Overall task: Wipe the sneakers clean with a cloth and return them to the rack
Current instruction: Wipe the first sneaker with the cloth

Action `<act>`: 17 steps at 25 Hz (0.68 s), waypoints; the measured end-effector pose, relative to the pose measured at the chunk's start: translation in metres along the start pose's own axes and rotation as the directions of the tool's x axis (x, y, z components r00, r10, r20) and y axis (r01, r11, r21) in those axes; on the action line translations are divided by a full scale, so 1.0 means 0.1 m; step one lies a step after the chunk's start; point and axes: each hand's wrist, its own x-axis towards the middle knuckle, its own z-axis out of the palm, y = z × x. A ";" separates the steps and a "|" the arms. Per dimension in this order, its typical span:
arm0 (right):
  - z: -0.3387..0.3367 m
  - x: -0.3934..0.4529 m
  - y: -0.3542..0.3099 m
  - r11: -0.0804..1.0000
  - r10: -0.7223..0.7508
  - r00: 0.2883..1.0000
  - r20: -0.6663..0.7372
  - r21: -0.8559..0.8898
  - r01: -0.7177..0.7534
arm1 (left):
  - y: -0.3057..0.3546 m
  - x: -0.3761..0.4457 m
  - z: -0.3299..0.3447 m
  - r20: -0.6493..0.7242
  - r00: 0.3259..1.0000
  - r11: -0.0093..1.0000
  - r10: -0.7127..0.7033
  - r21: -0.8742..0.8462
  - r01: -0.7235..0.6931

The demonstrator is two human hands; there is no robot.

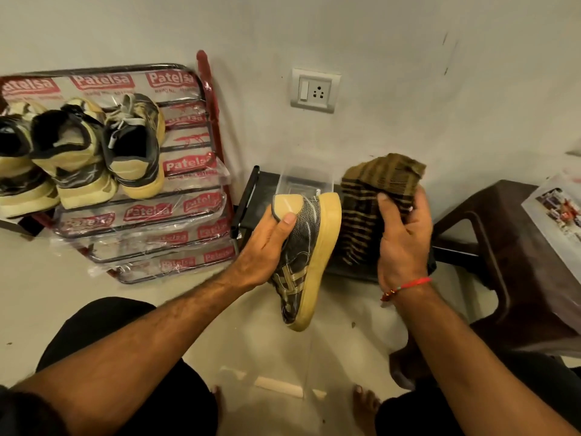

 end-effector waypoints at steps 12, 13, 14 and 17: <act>0.03 -0.10 0.19 0.132 -0.080 0.596 0.799 -0.584 0.801 | -0.25 0.11 0.03 -0.034 0.986 0.964 0.164 0.217 -0.152; -0.05 0.02 0.22 0.169 -0.109 0.617 0.779 -0.597 0.784 | -0.26 0.14 0.04 -0.016 0.987 0.958 0.162 0.242 -0.153; -0.12 0.13 0.26 0.238 -0.128 0.684 0.718 -0.648 0.724 | -0.25 0.16 0.04 -0.010 0.989 0.955 0.150 0.262 -0.142; -0.17 0.19 0.33 0.439 -0.103 0.820 0.562 -0.714 0.545 | -0.24 0.23 0.02 -0.020 0.993 0.961 0.113 0.254 -0.104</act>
